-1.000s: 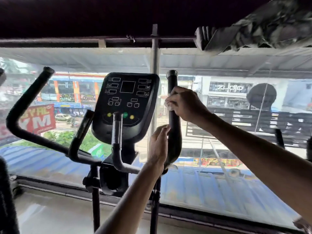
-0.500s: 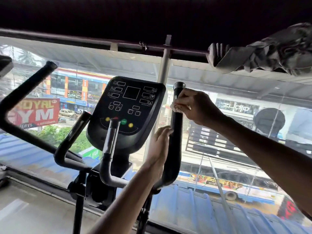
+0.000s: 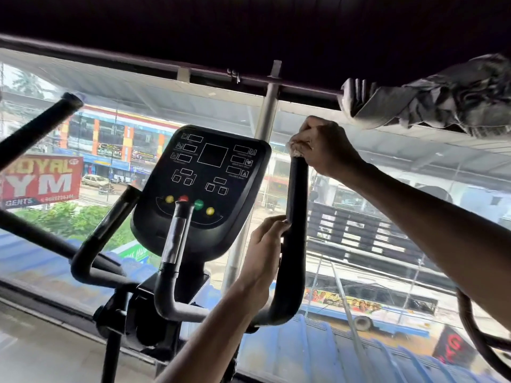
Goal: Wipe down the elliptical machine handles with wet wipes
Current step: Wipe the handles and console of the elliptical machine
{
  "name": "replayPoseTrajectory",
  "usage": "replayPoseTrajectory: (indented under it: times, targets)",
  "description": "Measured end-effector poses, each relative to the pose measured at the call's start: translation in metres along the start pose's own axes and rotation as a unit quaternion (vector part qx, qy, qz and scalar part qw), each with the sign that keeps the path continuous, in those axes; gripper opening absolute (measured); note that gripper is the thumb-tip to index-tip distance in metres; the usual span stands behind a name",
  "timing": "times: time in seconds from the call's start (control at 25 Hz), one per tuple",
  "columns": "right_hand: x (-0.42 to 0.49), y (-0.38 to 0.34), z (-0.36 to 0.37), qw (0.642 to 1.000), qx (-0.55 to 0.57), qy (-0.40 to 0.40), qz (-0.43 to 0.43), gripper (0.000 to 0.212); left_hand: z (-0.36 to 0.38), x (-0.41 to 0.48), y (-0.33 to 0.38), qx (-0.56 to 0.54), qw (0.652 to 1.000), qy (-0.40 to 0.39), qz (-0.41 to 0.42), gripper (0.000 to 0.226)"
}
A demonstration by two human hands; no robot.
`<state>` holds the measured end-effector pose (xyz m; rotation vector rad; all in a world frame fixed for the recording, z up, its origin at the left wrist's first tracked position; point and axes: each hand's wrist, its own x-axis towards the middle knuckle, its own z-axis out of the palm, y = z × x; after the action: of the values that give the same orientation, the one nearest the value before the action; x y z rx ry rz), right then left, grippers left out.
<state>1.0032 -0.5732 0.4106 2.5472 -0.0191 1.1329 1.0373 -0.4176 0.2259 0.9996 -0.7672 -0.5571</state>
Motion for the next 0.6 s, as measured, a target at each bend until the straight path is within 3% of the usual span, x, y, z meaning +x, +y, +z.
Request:
replayPoseTrajectory:
  times: [0.12,0.24,0.36,0.48,0.6]
  targets:
    - [0.003,-0.002,-0.003,0.999,0.007,-0.048,-0.013,0.01,-0.002,0.002,0.002,-0.002,1.0,-0.015,-0.002,0.022]
    - [0.008,-0.001,-0.006,0.999,-0.025,-0.02,0.014,0.01,-0.002,0.001,-0.002,-0.002,1.0,-0.006,0.005,0.022]
    - [0.008,-0.009,-0.006,0.995,-0.029,-0.094,0.008,0.012,-0.006,-0.003,-0.008,-0.019,1.0,-0.014,0.006,0.022]
    - [0.012,-0.019,-0.005,0.991,-0.078,-0.111,0.017,0.015,-0.01,-0.009,-0.02,-0.014,0.999,-0.028,0.015,0.022]
    - [0.012,-0.031,-0.016,0.968,-0.11,-0.222,-0.025,0.016,-0.013,-0.023,-0.03,-0.018,0.999,-0.028,0.02,0.033]
